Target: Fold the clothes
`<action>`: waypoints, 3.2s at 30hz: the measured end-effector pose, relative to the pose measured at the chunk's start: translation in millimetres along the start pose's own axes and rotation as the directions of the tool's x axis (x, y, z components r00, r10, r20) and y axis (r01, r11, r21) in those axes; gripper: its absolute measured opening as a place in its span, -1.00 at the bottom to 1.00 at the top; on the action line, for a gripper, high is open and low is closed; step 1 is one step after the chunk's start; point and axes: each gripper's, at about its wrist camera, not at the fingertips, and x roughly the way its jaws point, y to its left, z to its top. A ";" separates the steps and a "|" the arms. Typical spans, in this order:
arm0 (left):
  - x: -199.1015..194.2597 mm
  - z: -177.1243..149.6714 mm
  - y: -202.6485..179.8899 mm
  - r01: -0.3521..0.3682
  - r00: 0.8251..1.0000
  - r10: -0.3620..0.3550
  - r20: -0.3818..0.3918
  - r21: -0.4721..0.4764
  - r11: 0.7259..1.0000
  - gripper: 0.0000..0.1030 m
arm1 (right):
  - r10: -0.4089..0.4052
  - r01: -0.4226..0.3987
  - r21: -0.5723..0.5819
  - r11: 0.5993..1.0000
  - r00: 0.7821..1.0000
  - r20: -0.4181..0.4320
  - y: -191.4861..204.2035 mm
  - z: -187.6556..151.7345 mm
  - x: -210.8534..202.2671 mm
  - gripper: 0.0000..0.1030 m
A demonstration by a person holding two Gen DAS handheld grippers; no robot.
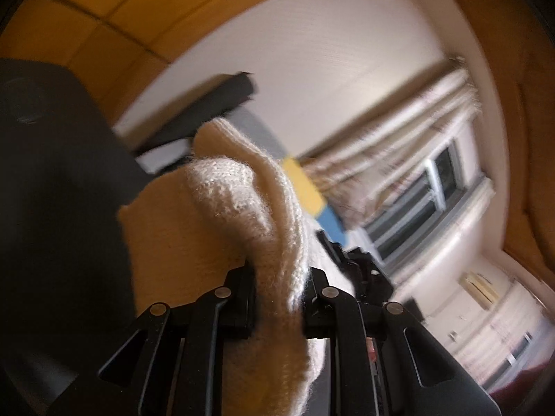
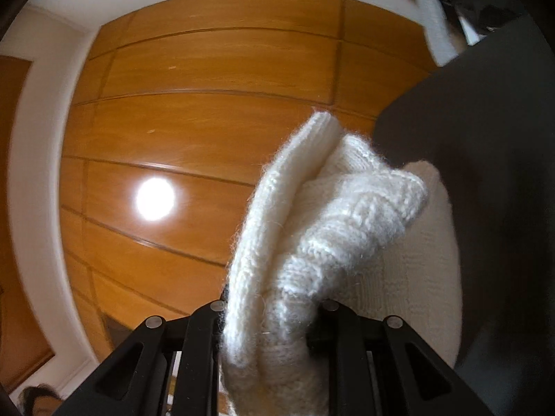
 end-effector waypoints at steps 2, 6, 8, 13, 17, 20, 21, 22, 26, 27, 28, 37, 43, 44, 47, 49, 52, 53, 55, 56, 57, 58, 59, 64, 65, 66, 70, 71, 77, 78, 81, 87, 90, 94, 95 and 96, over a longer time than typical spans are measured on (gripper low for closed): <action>6.8 -1.2 31.5 -0.055 0.998 0.054 -0.006 -0.047 0.997 -0.64 | -0.061 0.061 0.025 0.998 0.998 -0.005 -26.4 11.2 4.5 -0.64; 3.1 -9.3 81.3 -0.117 0.993 0.119 0.012 -0.134 0.984 -0.64 | -0.124 0.123 0.079 0.989 0.992 0.014 -71.1 27.9 -1.2 -0.64; -6.1 -11.8 100.9 -0.138 0.988 0.147 0.039 -0.176 0.975 -0.64 | -0.131 0.126 0.094 0.988 0.990 0.044 -85.8 32.2 -14.0 -0.64; -19.2 -17.8 141.3 -0.276 0.955 0.294 0.033 -0.259 0.926 -0.63 | -0.192 0.179 0.127 0.975 0.977 0.093 -109.4 34.4 -45.4 -0.64; -21.1 -21.7 160.6 -0.371 0.921 0.390 0.018 -0.273 0.888 -0.62 | -0.248 0.222 0.178 0.959 0.959 0.137 -129.6 38.3 -75.5 -0.64; -14.9 -24.6 168.4 -0.484 0.870 0.491 -0.027 -0.229 0.845 -0.62 | -0.296 0.267 0.192 0.944 0.944 0.145 -141.3 37.6 -92.8 -0.64; -12.4 -26.0 170.9 -0.517 0.853 0.521 -0.044 -0.216 0.828 -0.62 | -0.308 0.278 0.196 0.940 0.940 0.146 -145.2 36.9 -97.6 -0.64; -12.1 -27.4 174.0 -0.538 0.840 0.539 -0.054 -0.211 0.816 -0.61 | -0.317 0.286 0.199 0.937 0.937 0.146 -149.0 37.9 -103.7 -0.64; -9.9 -27.7 177.0 -0.592 0.803 0.593 -0.059 -0.182 0.785 -0.51 | -0.408 0.389 0.154 0.908 0.905 0.119 -158.1 42.5 -111.6 -0.64; -8.4 -27.9 175.9 -0.609 0.791 0.609 -0.061 -0.168 0.775 -0.49 | -0.441 0.425 0.146 0.893 0.892 0.102 -162.5 42.8 -111.5 -0.63; -7.3 -28.8 172.1 -0.629 0.776 0.627 -0.058 -0.144 0.764 -0.47 | -0.461 0.447 0.140 0.883 0.883 0.091 -165.5 42.5 -111.6 -0.64; -57.8 -38.4 156.1 -0.662 0.731 0.681 0.043 -0.198 0.723 -0.20 | -0.680 0.695 -0.019 0.719 0.709 0.185 -127.0 41.3 -126.3 -0.34; -99.7 -50.9 113.4 -0.712 0.605 0.753 0.259 -0.248 0.657 -0.19 | -0.740 0.831 -0.143 0.537 0.546 0.393 -68.1 17.6 -131.8 -0.34; -92.6 -49.2 104.7 -0.719 0.612 0.744 0.269 -0.203 0.664 -0.19 | -0.735 0.840 -0.206 0.502 0.540 0.410 -55.3 11.5 -117.3 -0.34; -40.6 -44.5 75.9 -0.772 0.626 0.738 0.252 0.072 0.631 -0.19 | -0.753 0.833 -0.451 0.320 0.513 0.413 -39.3 -9.6 -60.0 -0.37; -4.2 -46.8 63.6 -0.785 0.618 0.746 0.247 0.229 0.575 -0.19 | -0.775 0.792 -0.571 0.214 0.494 0.395 -49.0 -18.2 -24.2 -0.38; 43.2 -50.3 60.9 -0.793 0.578 0.782 0.233 0.386 0.471 -0.19 | -0.803 0.761 -0.639 0.111 0.447 0.394 -65.1 -24.1 7.6 -0.38; 53.9 -51.7 68.2 -0.803 0.551 0.808 0.210 0.395 0.445 -0.19 | -0.819 0.763 -0.640 0.091 0.423 0.387 -73.3 -22.6 10.5 -0.38; 74.8 -54.4 84.0 -0.823 0.489 0.858 0.158 0.408 0.395 -0.19 | -0.850 0.783 -0.618 0.073 0.373 0.372 -93.7 -12.5 7.1 -0.41; 73.2 -57.0 87.8 -0.827 0.492 0.856 0.160 0.394 0.402 -0.19 | -0.857 0.798 -0.598 0.071 0.356 0.373 -105.0 -3.7 4.2 -0.41; 69.4 -59.7 90.9 -0.829 0.501 0.849 0.168 0.376 0.415 -0.14 | -0.857 0.811 -0.577 0.095 0.361 0.367 -110.3 1.9 -1.5 -0.41; 65.7 -62.5 93.9 -0.830 0.509 0.842 0.176 0.358 0.427 -0.12 | -0.853 0.822 -0.553 0.133 0.379 0.358 -112.2 5.5 -8.9 -0.40; 63.6 -65.5 94.4 -0.829 0.513 0.838 0.183 0.360 0.429 -0.12 | -0.849 0.831 -0.529 0.172 0.398 0.349 -114.0 9.1 -16.2 -0.40; 45.2 -73.4 89.0 -0.823 0.543 0.818 0.189 0.317 0.472 -0.11 | -0.843 0.831 -0.541 0.130 0.380 0.382 -93.3 -14.0 -12.9 -0.40; 42.9 -76.1 83.4 -0.829 0.536 0.821 0.195 0.305 0.469 -0.11 | -0.835 0.838 -0.526 0.145 0.389 0.389 -86.7 -16.9 -13.3 -0.40; 37.8 -80.9 74.4 -0.834 0.531 0.820 0.215 0.304 0.461 -0.11 | -0.827 0.844 -0.512 0.161 0.398 0.396 -80.1 -19.8 -13.8 -0.40; 41.9 -98.0 50.8 -0.869 0.454 0.851 0.264 0.344 0.357 -0.11 | -0.753 0.801 -0.556 0.225 0.505 0.422 -53.1 -51.2 -5.9 -0.40; 44.3 -100.5 48.8 -0.874 0.436 0.861 0.262 0.349 0.337 -0.11 | -0.751 0.790 -0.574 0.216 0.510 0.420 -51.4 -60.3 -1.2 -0.40; 51.2 -100.8 60.5 -0.886 0.384 0.902 0.196 0.353 0.300 0.08 | -0.834 0.771 -0.628 0.108 0.414 0.365 -79.8 -90.5 22.1 -0.39; 50.1 -101.1 62.0 -0.887 0.382 0.904 0.190 0.349 0.302 0.10 | -0.846 0.769 -0.634 0.084 0.391 0.362 -87.9 -92.3 23.4 -0.37; 43.5 -102.1 66.5 -0.874 0.413 0.897 0.155 0.344 0.343 0.11 | -0.834 0.761 -0.645 0.065 0.397 0.384 -92.4 -98.0 20.3 -0.36; 32.5 -106.9 72.0 -0.838 0.469 0.876 0.113 0.368 0.402 0.11 | -0.827 0.760 -0.645 0.082 0.413 0.382 -94.8 -98.4 13.7 -0.36; 36.6 -108.6 71.0 -0.843 0.453 0.884 0.118 0.380 0.381 0.11 | -0.822 0.759 -0.646 0.073 0.413 0.392 -96.0 -99.7 13.2 -0.36; 39.7 -109.0 70.9 -0.846 0.441 0.889 0.122 0.386 0.366 0.11 | -0.818 0.759 -0.647 0.068 0.414 0.400 -96.6 -100.6 12.1 -0.35; 39.3 -108.9 70.9 -0.847 0.441 0.889 0.121 0.385 0.368 0.11 | -0.817 0.759 -0.647 0.068 0.415 0.400 -96.7 -100.4 11.7 -0.35; 39.0 -108.8 70.9 -0.847 0.442 0.889 0.121 0.383 0.369 0.11 | -0.817 0.759 -0.647 0.066 0.414 0.402 -96.7 -100.4 11.7 -0.35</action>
